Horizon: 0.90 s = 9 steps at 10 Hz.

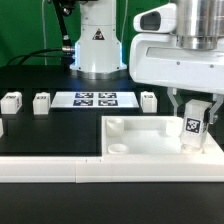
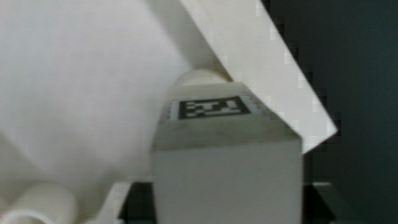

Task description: Assemble square table

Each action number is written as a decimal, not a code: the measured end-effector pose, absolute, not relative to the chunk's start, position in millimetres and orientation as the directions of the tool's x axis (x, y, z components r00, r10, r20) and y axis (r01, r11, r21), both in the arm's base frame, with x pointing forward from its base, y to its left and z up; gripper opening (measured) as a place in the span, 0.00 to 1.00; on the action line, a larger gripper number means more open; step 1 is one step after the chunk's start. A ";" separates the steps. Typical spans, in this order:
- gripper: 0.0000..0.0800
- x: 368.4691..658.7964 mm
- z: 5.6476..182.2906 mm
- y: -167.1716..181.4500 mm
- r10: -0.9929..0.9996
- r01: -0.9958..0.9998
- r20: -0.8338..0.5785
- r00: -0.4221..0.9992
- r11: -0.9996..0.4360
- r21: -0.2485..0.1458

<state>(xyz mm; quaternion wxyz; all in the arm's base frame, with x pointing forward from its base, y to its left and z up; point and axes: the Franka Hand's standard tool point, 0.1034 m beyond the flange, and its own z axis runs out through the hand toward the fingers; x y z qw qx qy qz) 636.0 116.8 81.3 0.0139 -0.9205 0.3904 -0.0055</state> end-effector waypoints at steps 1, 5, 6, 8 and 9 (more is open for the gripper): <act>0.37 635.2 81.1 116.8 -0.820 -0.820 -0.007 0.572 -0.572 -0.025; 0.37 630.2 79.1 109.8 -0.994 -0.998 -0.106 -0.002 0.009 -0.069; 0.37 627.2 78.8 108.6 -0.987 -0.990 -0.126 -0.097 0.109 -0.089; 0.50 626.8 78.4 110.0 -0.987 -0.990 -0.126 -0.096 0.108 -0.089; 0.67 626.4 77.5 110.1 -0.989 -0.992 -0.124 -0.078 0.090 -0.090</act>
Offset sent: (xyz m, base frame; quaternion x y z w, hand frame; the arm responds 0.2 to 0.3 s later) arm 0.0038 0.0008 -0.0073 0.1015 -0.0541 0.4120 0.9039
